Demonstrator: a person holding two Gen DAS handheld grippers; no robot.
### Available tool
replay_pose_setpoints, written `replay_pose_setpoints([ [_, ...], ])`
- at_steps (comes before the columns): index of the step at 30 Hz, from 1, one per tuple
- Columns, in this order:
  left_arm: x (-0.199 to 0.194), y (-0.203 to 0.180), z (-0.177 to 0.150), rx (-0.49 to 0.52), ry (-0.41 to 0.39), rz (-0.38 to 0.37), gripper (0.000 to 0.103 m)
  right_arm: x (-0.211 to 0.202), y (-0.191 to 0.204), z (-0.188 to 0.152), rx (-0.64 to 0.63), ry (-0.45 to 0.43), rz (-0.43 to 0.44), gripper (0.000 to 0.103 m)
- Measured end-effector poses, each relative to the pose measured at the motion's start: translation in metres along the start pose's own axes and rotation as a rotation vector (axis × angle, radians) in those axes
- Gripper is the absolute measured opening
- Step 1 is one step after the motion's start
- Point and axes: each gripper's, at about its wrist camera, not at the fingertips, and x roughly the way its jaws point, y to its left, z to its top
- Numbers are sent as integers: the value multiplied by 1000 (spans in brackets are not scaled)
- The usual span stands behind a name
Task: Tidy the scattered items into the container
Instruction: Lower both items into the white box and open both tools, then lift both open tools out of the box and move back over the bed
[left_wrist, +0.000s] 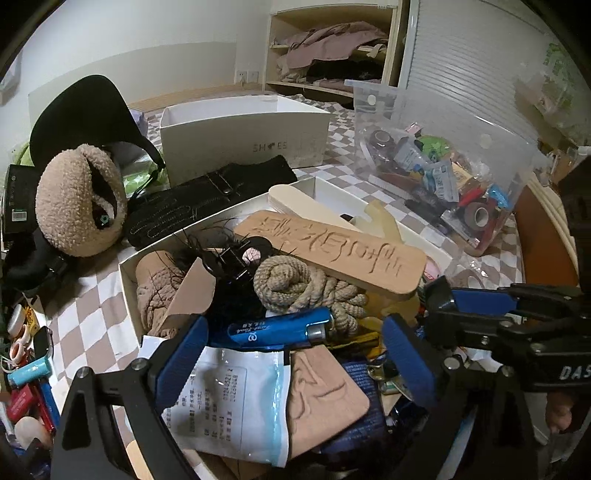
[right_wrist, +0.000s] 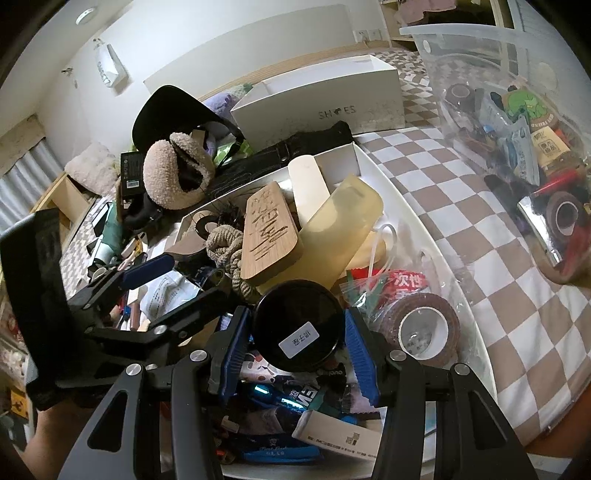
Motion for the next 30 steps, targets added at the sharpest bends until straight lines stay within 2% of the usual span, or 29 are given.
replay_pose_setpoints([
  [8, -15, 14, 0, -44, -17, 6, 96, -10, 4, 3, 34, -15, 26, 55],
  [13, -28, 26, -3, -65, -29, 23, 96, -17, 15, 3, 12, -27, 12, 55],
  [15, -33, 30, -5, -68, -30, 31, 96, -19, 23, 2, -3, -30, 3, 65],
  [16, -37, 33, -7, -70, -32, 39, 96, -21, 26, 2, -8, -42, -7, 81],
  [17, -40, 36, -8, -74, -33, 45, 97, -23, 30, 1, -14, -53, -17, 87],
  [20, -49, 45, -12, -87, -40, 60, 102, -26, 40, 0, -37, -72, -27, 87],
  [21, -53, 49, -14, -92, -45, 65, 103, -26, 43, 0, -38, -75, -27, 87],
  [23, -60, 55, -16, -104, -52, 72, 103, -26, 48, -1, -42, -82, -28, 94],
  [30, -84, 76, -25, -125, -64, 101, 103, -28, 72, -4, -65, -95, -23, 95],
])
